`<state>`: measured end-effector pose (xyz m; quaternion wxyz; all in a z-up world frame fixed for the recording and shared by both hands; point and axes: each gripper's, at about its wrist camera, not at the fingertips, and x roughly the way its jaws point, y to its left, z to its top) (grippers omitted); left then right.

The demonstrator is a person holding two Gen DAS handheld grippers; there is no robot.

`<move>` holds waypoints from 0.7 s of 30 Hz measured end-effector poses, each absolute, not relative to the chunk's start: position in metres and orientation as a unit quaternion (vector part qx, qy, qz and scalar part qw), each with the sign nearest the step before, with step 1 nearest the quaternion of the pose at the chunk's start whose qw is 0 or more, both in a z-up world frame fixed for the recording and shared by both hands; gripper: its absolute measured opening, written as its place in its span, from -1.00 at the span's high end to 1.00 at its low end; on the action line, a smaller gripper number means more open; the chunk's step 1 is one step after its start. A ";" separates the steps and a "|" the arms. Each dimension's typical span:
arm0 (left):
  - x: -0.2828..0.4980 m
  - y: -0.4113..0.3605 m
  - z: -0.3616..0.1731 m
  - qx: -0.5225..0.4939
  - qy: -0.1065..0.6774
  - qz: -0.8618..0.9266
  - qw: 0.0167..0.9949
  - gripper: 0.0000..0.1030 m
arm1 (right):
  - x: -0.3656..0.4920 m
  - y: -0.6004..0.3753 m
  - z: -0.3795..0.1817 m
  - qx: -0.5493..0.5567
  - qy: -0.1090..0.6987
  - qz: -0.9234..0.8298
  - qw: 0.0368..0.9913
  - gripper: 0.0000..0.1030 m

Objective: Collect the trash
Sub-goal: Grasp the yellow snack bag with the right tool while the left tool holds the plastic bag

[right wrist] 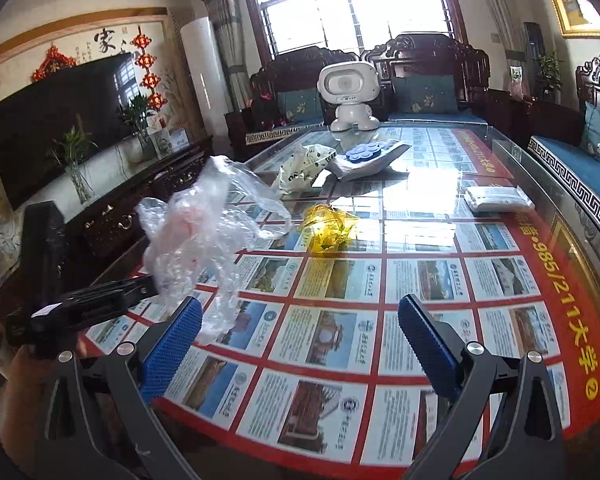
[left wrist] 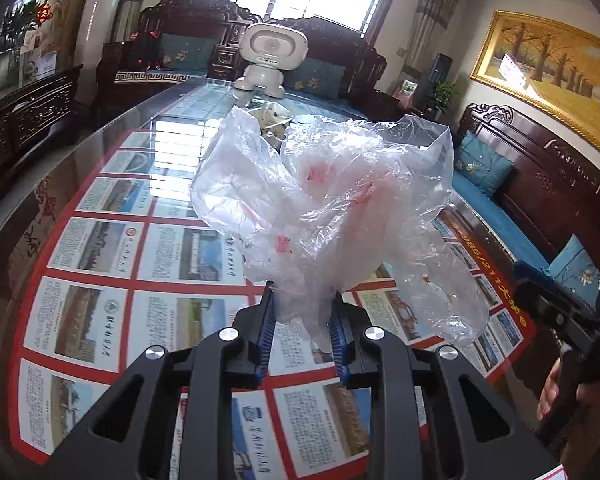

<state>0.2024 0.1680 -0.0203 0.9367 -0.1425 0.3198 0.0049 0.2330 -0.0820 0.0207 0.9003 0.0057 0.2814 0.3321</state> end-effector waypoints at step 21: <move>0.216 0.210 -0.030 -0.170 0.319 0.015 0.932 0.50 | 0.414 0.009 -0.041 0.059 0.495 0.295 0.815 0.34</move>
